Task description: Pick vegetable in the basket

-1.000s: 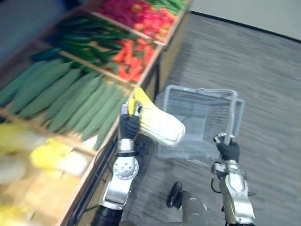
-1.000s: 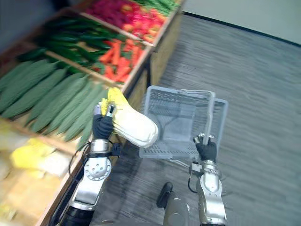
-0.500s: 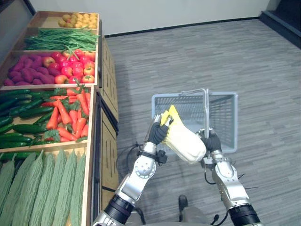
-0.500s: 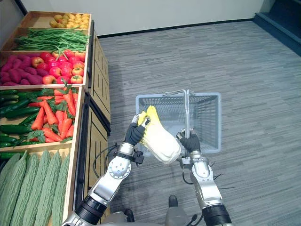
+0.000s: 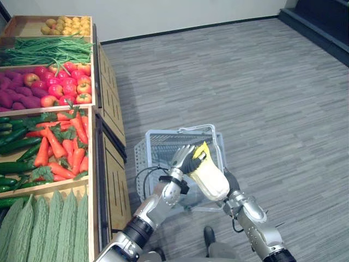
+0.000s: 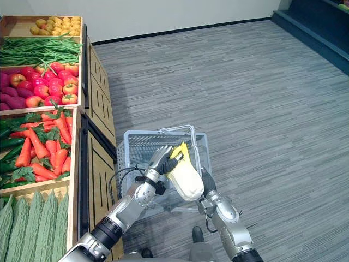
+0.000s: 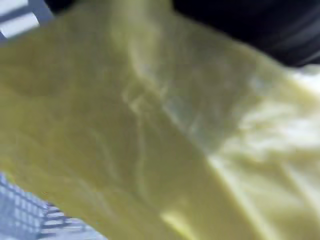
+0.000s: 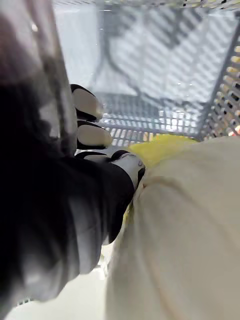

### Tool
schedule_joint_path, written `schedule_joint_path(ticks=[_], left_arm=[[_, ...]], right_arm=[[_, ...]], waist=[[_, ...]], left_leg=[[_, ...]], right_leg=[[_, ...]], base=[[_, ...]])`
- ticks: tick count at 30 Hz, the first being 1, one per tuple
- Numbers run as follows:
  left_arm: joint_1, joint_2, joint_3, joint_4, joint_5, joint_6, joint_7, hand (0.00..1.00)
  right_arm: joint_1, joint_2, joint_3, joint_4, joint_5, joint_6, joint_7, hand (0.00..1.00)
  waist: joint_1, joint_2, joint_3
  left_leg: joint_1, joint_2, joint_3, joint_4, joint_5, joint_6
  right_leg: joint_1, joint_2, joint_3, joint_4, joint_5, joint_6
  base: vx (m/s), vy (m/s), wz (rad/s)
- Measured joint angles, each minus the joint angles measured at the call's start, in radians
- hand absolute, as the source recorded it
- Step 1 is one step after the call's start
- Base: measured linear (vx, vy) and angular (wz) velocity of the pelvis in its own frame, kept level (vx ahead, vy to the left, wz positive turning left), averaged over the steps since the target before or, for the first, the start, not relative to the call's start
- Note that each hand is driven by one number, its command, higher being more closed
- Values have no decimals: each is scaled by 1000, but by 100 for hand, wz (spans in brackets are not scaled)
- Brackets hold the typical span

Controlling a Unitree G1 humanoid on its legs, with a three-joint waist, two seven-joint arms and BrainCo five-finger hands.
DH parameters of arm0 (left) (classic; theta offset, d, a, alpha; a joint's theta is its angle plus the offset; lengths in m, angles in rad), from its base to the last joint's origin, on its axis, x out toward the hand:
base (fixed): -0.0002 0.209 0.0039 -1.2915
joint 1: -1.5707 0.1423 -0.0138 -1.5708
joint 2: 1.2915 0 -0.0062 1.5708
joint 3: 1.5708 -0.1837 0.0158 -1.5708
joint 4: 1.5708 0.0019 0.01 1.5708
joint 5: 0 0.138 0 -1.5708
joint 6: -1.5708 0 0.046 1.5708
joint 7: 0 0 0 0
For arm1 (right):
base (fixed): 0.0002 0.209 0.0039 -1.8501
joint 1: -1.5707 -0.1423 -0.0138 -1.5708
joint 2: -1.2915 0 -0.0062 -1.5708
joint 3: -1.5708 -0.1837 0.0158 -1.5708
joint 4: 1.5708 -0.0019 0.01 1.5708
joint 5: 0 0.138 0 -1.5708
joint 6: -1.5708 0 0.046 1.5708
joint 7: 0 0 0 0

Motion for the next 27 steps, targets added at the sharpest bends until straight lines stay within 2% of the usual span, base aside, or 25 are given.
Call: schedule_joint_path(ticks=[1,2,9,13,15,24,27], left_arm=[[0,1,0,7,7,0,-1,100],[2,5,0,24,14,2,-8,0],[16,41,35,98,46,53,-27,0],[27,39,82,132,45,75,-35,0],[27,39,103,134,37,80,-35,0],[26,35,119,127,-14,78,-35,0],[28,32,117,83,-41,76,-35,0]], right_arm=[[0,-3,1,0,6,3,0,100],[0,-10,2,0,16,4,0,100],[2,-12,42,-130,63,9,16,100],[13,10,75,-158,64,9,53,100],[18,12,99,-157,64,10,61,100],[104,11,114,-150,58,35,74,100],[121,14,97,-127,5,35,72,100]], waist=[[0,0,0],[-1,-1,0],[-4,-5,-2],[-1,-27,-17],[-2,-35,-20],[-3,-35,-20],[-3,-35,-20]], left_leg=[[0,0,0,0,0,0],[0,0,0,-2,0,0],[2,-1,-1,-10,0,0],[16,-1,-5,-20,1,0],[13,-2,-5,-20,1,0],[11,-3,-11,-22,1,0],[9,-3,-13,-22,1,0]], right_leg=[[0,0,0,-1,0,0],[0,0,-1,-2,0,0],[2,0,-4,-8,1,0],[20,0,-11,-21,2,-2],[18,-1,-11,-21,2,-2],[17,-3,-20,-21,2,-2],[17,-3,-23,-21,0,-2]], base=[[0,0,0],[0,0,0],[0,0,0],[-3,8,3],[0,0,0],[-3,1,1],[-10,0,1]])
